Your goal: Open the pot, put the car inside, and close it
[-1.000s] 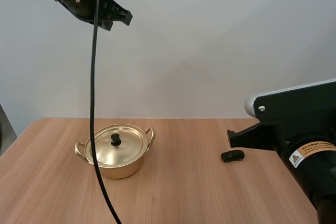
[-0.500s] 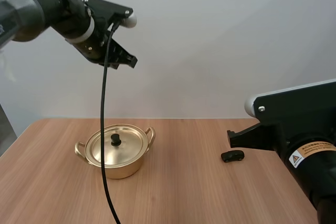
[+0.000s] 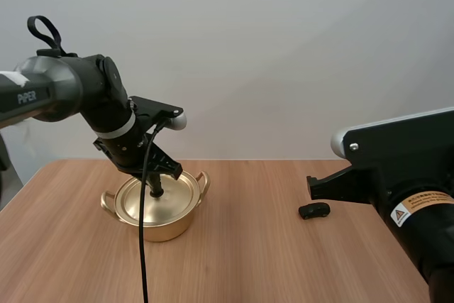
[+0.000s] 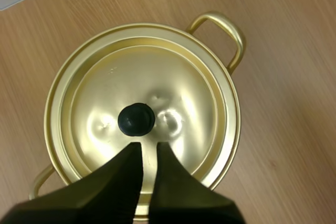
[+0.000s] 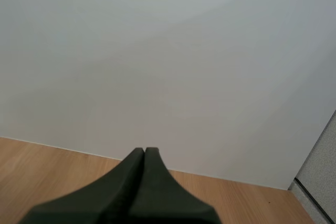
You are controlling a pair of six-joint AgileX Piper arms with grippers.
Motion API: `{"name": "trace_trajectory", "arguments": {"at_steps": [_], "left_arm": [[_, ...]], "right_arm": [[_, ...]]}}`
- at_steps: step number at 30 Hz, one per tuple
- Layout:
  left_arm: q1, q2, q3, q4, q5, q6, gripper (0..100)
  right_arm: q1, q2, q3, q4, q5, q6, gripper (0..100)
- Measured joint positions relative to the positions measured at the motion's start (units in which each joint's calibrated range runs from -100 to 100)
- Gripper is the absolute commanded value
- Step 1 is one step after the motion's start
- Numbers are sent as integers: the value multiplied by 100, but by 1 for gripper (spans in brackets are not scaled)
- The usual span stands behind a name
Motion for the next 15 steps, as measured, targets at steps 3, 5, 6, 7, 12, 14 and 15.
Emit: {"name": "trace_trajectory", "arguments": {"at_steps": [3, 5, 6, 7, 12, 14, 15], "left_arm": [[0, -6, 0, -102, 0, 0, 87], [0, -6, 0, -112, 0, -45, 91], [0, -6, 0, -112, 0, -45, 91], [0, -6, 0, -112, -56, -45, 91], [0, 20, 0, -112, -621, -45, 93], [0, 131, 0, -77, -640, -45, 93], [0, 213, 0, -37, -640, -45, 93]], "right_arm": [[0, 0, 0, 0, 0, 0, 0], [0, 0, 0, 0, 0, 0, 0], [0, 0, 0, 0, 0, 0, 0], [0, 0, 0, 0, 0, 0, 0], [0, 0, 0, 0, 24, 0, 0], [0, 0, 0, 0, 24, 0, 0], [0, 0, 0, 0, 24, 0, 0]]}}
